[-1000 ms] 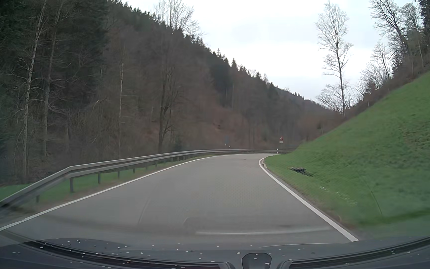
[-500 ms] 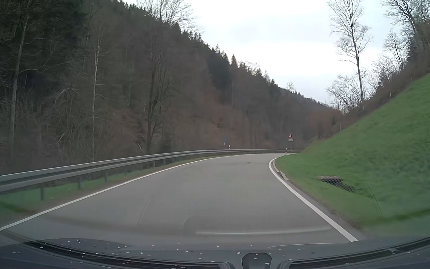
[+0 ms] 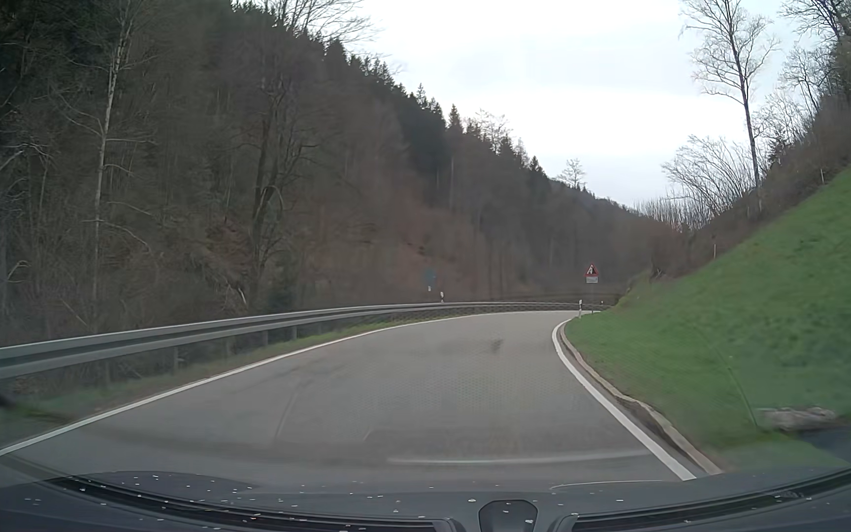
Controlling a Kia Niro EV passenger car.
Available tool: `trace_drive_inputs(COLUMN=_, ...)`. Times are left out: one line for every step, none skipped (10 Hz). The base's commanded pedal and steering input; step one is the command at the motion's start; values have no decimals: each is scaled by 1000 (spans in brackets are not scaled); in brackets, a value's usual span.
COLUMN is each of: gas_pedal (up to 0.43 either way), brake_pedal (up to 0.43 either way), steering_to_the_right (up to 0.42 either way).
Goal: Follow the waypoints while adhering to traffic rules and regulations
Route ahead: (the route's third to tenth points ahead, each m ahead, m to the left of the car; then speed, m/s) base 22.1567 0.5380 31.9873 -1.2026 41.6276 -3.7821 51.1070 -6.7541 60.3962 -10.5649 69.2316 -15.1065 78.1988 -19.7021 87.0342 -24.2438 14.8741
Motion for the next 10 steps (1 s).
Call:
trace_drive_inputs(gas_pedal=0, brake_pedal=0, steering_to_the_right=31)
trace_drive_inputs(gas_pedal=0, brake_pedal=0, steering_to_the_right=33)
trace_drive_inputs(gas_pedal=0, brake_pedal=0, steering_to_the_right=35)
trace_drive_inputs(gas_pedal=0, brake_pedal=0, steering_to_the_right=35)
trace_drive_inputs(gas_pedal=0, brake_pedal=0, steering_to_the_right=35)
trace_drive_inputs(gas_pedal=0, brake_pedal=0, steering_to_the_right=35)
trace_drive_inputs(gas_pedal=0, brake_pedal=0, steering_to_the_right=35)
trace_drive_inputs(gas_pedal=0, brake_pedal=0, steering_to_the_right=35)
trace_drive_inputs(gas_pedal=0, brake_pedal=0, steering_to_the_right=36)
trace_drive_inputs(gas_pedal=0, brake_pedal=0, steering_to_the_right=36)
